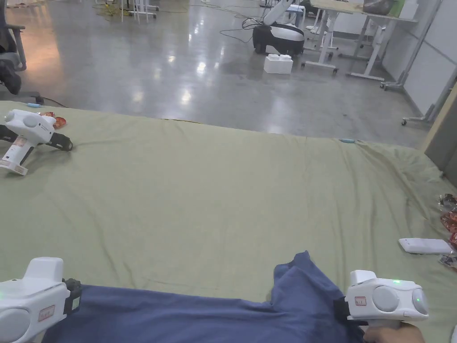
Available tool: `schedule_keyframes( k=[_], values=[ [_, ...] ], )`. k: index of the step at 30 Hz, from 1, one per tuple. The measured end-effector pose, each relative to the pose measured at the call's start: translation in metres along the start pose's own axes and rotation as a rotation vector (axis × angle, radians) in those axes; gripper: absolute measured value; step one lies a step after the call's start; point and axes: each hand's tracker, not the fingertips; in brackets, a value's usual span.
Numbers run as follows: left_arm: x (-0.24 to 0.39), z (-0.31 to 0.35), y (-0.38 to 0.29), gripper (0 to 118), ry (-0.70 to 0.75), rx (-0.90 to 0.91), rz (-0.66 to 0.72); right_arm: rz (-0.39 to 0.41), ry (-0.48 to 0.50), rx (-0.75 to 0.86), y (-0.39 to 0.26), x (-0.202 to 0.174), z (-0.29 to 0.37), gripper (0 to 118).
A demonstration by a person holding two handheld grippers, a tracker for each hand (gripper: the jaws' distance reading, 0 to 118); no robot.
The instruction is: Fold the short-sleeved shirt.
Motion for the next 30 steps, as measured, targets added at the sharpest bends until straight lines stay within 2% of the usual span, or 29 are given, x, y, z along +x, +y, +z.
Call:
schedule_keyframes(
  k=[1,5,12,20,25,30],
  values=[
    [0.003,0.002,-0.002,2,0.001,0.001,-0.004,-0.011,-0.003,0.007,-0.001,0.000,0.000,6],
    [0.001,0.004,-0.004,2,-0.001,0.006,0.000,-0.057,0.010,0.048,-0.007,0.008,0.005,3],
    [-0.005,0.030,0.001,2,-0.018,0.061,0.010,-0.042,0.018,0.217,-0.024,0.006,0.073,1],
    [-0.021,0.088,-0.015,2,-0.055,0.157,0.016,-0.004,0.036,0.357,-0.068,0.002,0.167,1],
    [-0.030,0.113,-0.039,2,-0.087,0.169,0.017,0.043,0.023,0.371,-0.108,-0.002,0.204,1],
    [-0.036,0.126,-0.066,2,-0.116,0.134,0.036,0.085,-0.010,0.303,-0.154,-0.004,0.213,1]
  ],
)
